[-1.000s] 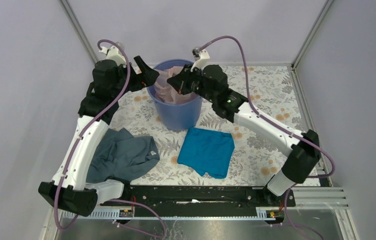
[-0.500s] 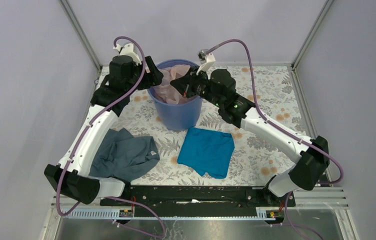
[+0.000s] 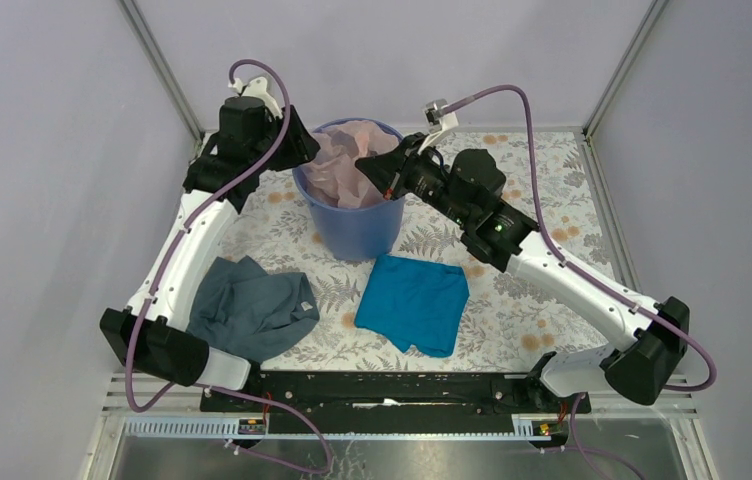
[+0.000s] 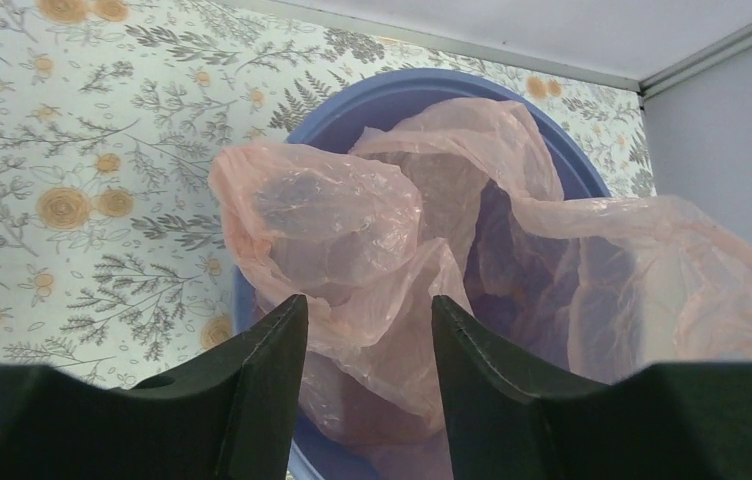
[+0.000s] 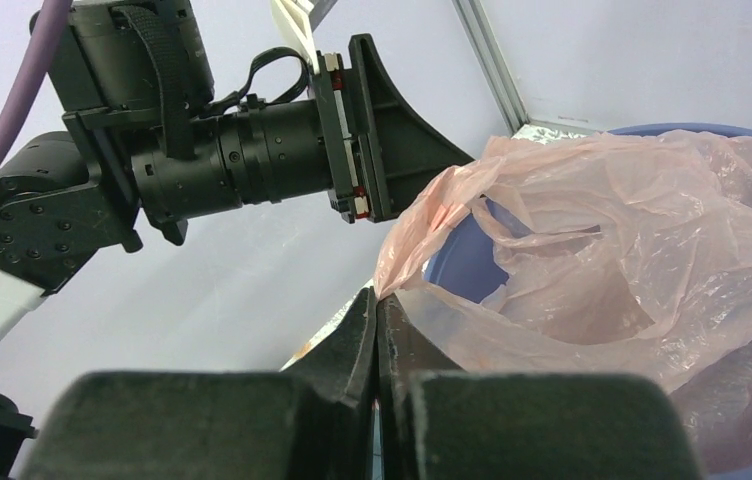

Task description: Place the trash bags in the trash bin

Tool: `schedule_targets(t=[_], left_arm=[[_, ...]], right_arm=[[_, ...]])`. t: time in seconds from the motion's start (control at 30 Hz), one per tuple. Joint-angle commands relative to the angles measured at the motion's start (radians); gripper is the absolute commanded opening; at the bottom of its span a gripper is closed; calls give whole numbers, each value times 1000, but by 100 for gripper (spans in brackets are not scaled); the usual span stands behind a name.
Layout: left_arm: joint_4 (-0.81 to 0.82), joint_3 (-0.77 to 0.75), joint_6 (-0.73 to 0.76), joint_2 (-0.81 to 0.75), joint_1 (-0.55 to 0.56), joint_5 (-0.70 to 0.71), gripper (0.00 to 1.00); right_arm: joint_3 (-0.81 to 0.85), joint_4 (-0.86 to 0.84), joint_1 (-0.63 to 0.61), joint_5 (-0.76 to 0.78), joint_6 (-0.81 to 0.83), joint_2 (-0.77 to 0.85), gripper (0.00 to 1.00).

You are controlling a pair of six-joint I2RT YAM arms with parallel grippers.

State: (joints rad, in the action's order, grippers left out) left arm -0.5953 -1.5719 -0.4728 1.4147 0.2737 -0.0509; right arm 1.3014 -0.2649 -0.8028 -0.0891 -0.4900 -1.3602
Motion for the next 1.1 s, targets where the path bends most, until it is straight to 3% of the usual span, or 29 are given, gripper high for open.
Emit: schedule_targets(t=[0.0, 0.4, 0.97, 1.07], left_arm=[[48, 9, -9, -16, 7, -34, 55], [41, 63, 30, -61, 9, 172, 67], [89, -23, 68, 44, 8, 109, 42], [90, -27, 71, 58, 8, 117, 25]], right_arm=[[-25, -87, 3, 6, 14, 49, 0], [-53, -93, 2, 25, 21, 72, 0], [-75, -71, 2, 60, 56, 81, 0], [-79, -74, 2, 57, 63, 82, 0]])
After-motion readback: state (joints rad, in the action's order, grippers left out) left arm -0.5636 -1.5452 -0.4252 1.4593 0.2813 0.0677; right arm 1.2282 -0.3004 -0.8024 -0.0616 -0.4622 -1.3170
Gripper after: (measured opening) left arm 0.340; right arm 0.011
